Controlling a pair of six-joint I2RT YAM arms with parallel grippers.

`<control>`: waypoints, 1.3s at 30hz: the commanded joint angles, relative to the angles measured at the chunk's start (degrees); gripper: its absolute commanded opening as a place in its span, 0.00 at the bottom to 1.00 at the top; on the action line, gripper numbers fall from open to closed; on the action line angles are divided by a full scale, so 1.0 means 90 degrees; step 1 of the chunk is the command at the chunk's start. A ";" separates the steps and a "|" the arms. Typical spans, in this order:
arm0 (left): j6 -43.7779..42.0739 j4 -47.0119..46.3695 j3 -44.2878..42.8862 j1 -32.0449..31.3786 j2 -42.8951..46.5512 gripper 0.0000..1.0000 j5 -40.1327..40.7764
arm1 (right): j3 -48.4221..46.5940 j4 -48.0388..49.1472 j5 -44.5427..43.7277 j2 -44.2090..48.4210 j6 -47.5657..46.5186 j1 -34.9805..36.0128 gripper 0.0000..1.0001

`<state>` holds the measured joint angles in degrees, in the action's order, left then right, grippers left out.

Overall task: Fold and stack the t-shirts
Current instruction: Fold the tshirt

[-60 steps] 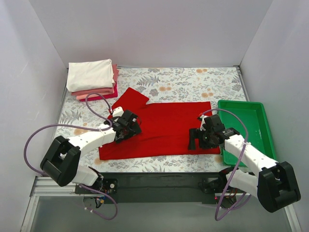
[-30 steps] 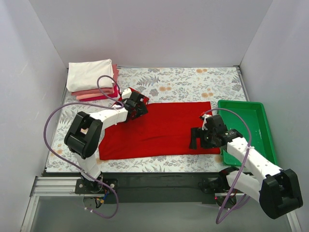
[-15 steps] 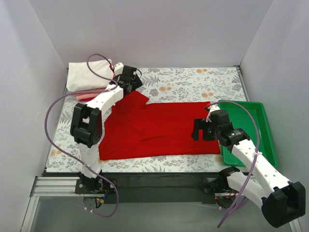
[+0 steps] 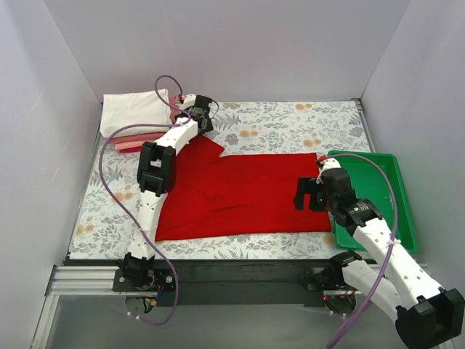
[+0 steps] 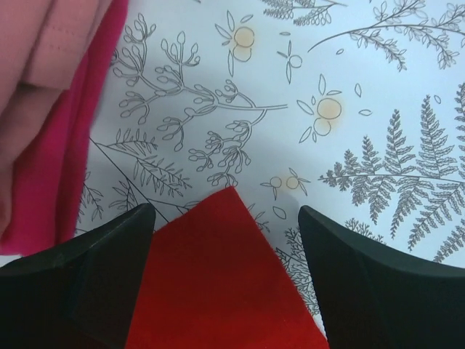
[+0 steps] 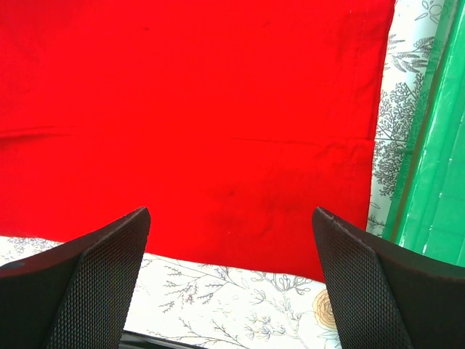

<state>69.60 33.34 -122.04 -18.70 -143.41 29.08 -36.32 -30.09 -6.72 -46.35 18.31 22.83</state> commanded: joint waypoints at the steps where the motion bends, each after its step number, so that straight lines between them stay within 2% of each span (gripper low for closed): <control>1: -0.0234 0.0172 -0.0454 0.0114 -0.0002 0.76 0.0188 | 0.0090 0.0023 -0.0054 0.0013 0.0066 -0.0037 0.98; 6: -0.0292 0.0143 -0.0386 0.0203 -0.0100 0.62 -0.0155 | 0.0070 -0.0007 -0.0073 -0.0036 0.0056 -0.0037 0.98; 15: -0.0917 -0.0091 0.0308 0.0193 0.0232 0.61 -0.0974 | 0.0031 -0.0007 -0.0083 -0.0133 -0.0012 -0.0037 0.98; 17: -0.1044 -0.0033 0.0376 0.0173 0.0203 0.51 -0.0976 | 0.0060 0.0003 -0.0083 -0.0143 -0.0032 -0.0037 0.98; 18: -0.1054 -0.0033 0.0376 0.0164 0.0203 0.51 -0.0975 | 0.0060 0.0003 -0.0083 -0.0143 -0.0032 -0.0037 0.98; 19: -0.1044 0.0006 0.0396 0.0164 0.0203 0.45 -0.0966 | 0.0060 -0.0007 -0.0093 -0.0124 -0.0051 -0.0037 0.98; 22: -0.1054 0.0055 0.0581 0.0134 0.0222 0.36 -0.0985 | 0.0060 -0.0007 -0.0112 -0.0095 -0.0051 -0.0046 0.98; 25: -0.1084 0.0220 0.0572 0.0124 0.0135 0.20 -0.0791 | 0.0060 -0.0007 -0.0083 -0.0075 -0.0042 -0.0046 0.98; 27: -0.1064 0.0357 0.0484 0.0124 0.0057 0.00 -0.0595 | 0.0070 -0.0007 -0.0083 -0.0046 -0.0013 -0.0046 0.98; 34: -0.1044 -0.0002 0.0931 0.0124 0.0484 0.00 0.0010 | 0.0080 0.0003 -0.0386 0.0043 0.0319 -0.0046 0.98; 39: -0.0986 -0.0277 0.1021 0.0222 0.0749 0.00 0.0275 | -0.0367 0.0091 -0.0454 -0.0416 0.0193 -0.0046 0.98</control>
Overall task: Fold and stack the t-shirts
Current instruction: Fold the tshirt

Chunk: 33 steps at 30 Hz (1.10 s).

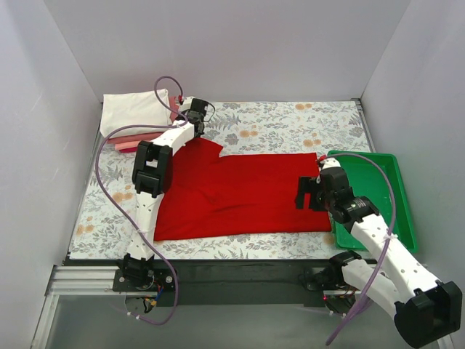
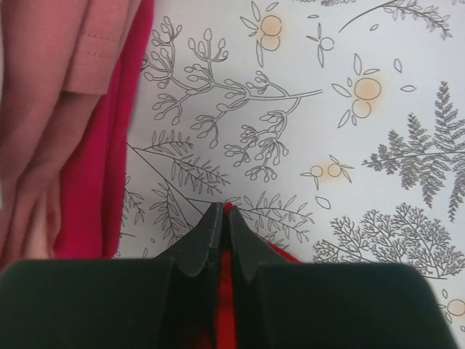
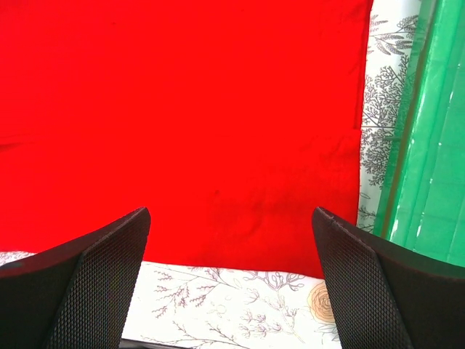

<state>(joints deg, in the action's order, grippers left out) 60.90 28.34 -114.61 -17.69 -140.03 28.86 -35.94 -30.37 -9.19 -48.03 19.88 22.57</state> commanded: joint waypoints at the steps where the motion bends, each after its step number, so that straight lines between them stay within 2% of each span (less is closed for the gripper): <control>1: -0.0038 0.0250 0.0195 0.0130 0.0412 0.00 0.0251 | -0.0498 0.0152 -0.0190 -0.0471 0.0018 -0.0017 0.98; 8: -0.0292 -0.0131 0.0341 0.0169 0.0529 0.00 0.0318 | -0.1688 0.0464 -0.0589 -0.1966 0.0340 -0.0105 0.98; 14: -0.0224 -0.0307 0.0605 0.0227 0.0724 0.00 0.0445 | -0.3026 0.0465 -0.0395 -0.3811 0.0360 -0.0846 0.97; 20: -0.0263 -0.0639 0.1015 0.0335 0.1017 0.00 0.0211 | -0.4558 0.0435 -0.0307 -0.5618 -0.0422 -0.1043 0.98; 25: -0.0361 -0.0833 0.1161 0.0335 0.1115 0.00 -0.0071 | -0.5487 0.0338 0.0025 -0.6908 -0.0461 -0.1091 0.89; 33: -0.0536 -0.1108 0.1464 0.0335 0.1320 0.00 -0.0121 | -0.6172 -0.0082 -0.0853 -0.7885 -0.0051 -0.1111 0.80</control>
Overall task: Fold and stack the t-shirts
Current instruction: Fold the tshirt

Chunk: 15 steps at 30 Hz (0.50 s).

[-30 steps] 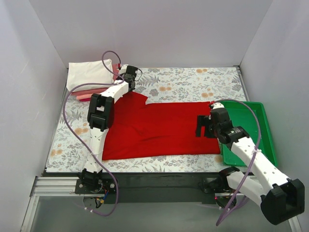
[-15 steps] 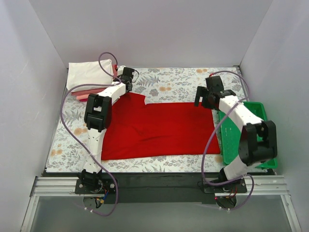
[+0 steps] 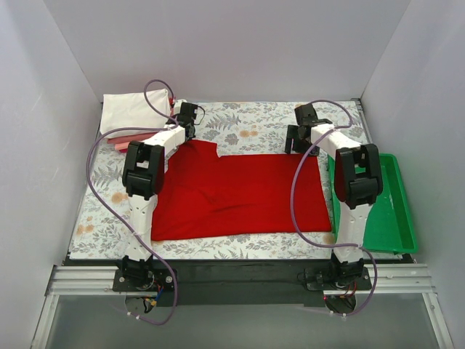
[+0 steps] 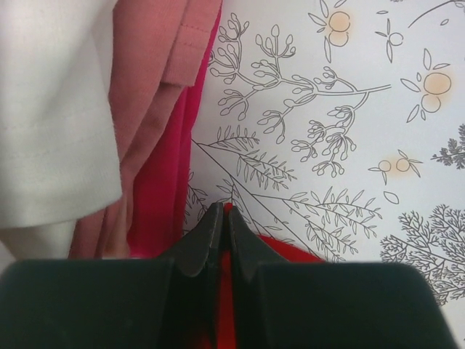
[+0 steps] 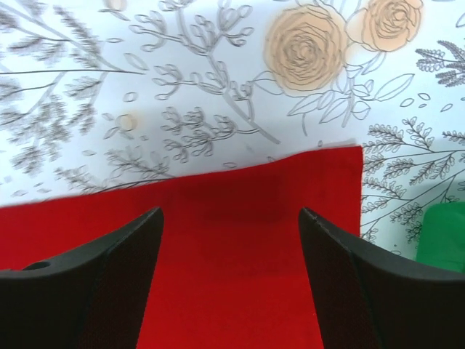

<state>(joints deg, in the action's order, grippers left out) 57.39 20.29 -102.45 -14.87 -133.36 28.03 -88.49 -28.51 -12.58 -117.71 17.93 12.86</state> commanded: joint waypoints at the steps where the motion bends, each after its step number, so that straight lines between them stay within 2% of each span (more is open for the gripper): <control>1: -0.0165 -0.0253 0.0143 0.0022 0.0580 0.00 -0.0029 | -0.0392 -0.0337 -0.0593 -0.0202 0.0195 -0.0033 0.80; 7: -0.0204 -0.0360 0.0310 0.0022 0.0648 0.00 -0.0077 | -0.0549 -0.0601 -0.1200 -0.0485 0.0400 -0.0033 0.79; 15: -0.0224 -0.0409 0.0388 0.0022 0.0697 0.00 -0.0117 | -0.1047 -0.0582 -0.0878 -0.0564 0.0819 -0.0189 0.80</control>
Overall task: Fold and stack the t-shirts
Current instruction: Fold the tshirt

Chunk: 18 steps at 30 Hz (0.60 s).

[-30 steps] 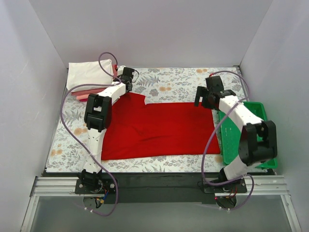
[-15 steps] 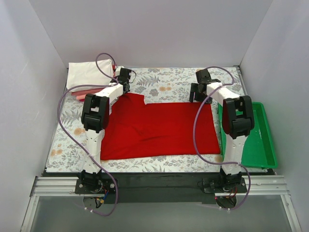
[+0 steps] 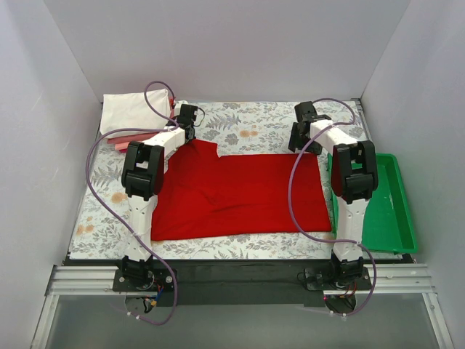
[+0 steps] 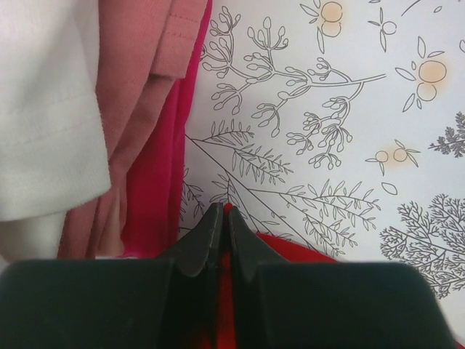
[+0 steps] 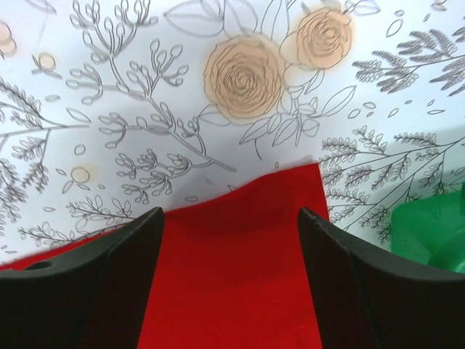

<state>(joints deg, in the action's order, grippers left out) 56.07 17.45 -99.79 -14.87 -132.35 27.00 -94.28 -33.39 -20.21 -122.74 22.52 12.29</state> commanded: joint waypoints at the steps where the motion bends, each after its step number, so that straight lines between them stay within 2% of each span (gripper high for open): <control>1: -0.0078 -0.0103 0.0111 0.0022 0.0585 0.00 -0.0002 | -0.0432 -0.0040 -0.0001 -0.0015 0.0349 -0.0145 0.80; 11: -0.0098 -0.0142 0.0150 0.0022 0.0536 0.00 0.0056 | -0.0198 -0.0070 -0.0001 -0.0268 0.0671 -0.0223 0.77; 15: -0.0088 -0.0113 0.0189 0.0022 0.0585 0.00 0.0008 | -0.0160 -0.0128 0.0165 -0.0337 0.0593 -0.0214 0.56; 18: -0.0029 -0.0123 0.0238 0.0022 0.0741 0.00 -0.0061 | 0.0152 -0.0138 0.0048 -0.0133 0.0613 -0.0204 0.50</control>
<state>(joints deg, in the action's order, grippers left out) 55.75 16.25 -98.63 -14.87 -131.85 26.81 -95.64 -32.84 -18.94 -124.64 27.49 10.20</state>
